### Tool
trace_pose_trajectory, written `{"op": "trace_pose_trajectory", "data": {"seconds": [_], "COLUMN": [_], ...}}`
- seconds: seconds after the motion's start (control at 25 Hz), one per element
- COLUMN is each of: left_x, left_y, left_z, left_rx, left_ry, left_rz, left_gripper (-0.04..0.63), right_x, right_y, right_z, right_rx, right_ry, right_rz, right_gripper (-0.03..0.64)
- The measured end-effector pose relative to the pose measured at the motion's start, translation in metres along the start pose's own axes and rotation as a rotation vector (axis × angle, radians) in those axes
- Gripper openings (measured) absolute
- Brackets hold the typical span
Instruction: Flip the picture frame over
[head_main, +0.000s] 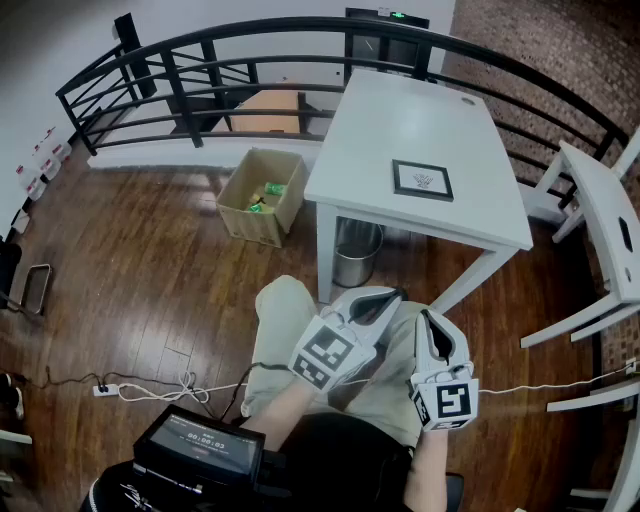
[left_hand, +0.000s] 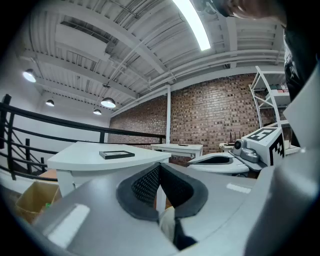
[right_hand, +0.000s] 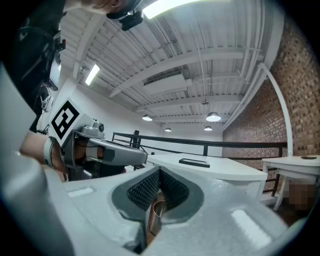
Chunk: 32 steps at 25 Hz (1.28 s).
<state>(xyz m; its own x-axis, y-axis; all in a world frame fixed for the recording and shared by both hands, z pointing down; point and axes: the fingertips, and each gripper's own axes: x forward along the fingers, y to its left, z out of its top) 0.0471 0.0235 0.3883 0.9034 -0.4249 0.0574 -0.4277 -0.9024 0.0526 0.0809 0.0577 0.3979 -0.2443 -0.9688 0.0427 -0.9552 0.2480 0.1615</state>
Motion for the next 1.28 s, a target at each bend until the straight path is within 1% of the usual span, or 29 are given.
{"op": "trace_pose_trajectory", "data": {"seconds": [0.16,0.32,0.48,0.88,1.28], "left_x": [-0.012,-0.016,-0.016,-0.009,0.009], "left_y": [-0.008,-0.009,-0.003,0.016,0.032], "left_z": [-0.009,-0.011,-0.009,-0.013,-0.013], "left_rx": [-0.021,-0.007,0.005,0.009,0.008], "left_ry": [0.014,0.019,0.010,0.019,0.017], "left_rz": [0.000,-0.002,0.009,0.025,0.023], "left_gripper": [0.017,0.016,0.017,0.016,0.015], "right_x": [-0.013,-0.014,-0.008,0.009,0.030], "right_y": [0.006,0.001,-0.002,-0.006,-0.022], "right_z": [0.000,-0.002,-0.007,-0.012,-0.015], "right_rx": [0.025,0.025,0.027,0.023,0.026], "right_ry": [0.010,0.012,0.019,0.022,0.025], "right_rz": [-0.006,-0.016,-0.015,0.007,0.015], "right_gripper": [-0.008,-0.008,-0.008,-0.008,-0.008]}}
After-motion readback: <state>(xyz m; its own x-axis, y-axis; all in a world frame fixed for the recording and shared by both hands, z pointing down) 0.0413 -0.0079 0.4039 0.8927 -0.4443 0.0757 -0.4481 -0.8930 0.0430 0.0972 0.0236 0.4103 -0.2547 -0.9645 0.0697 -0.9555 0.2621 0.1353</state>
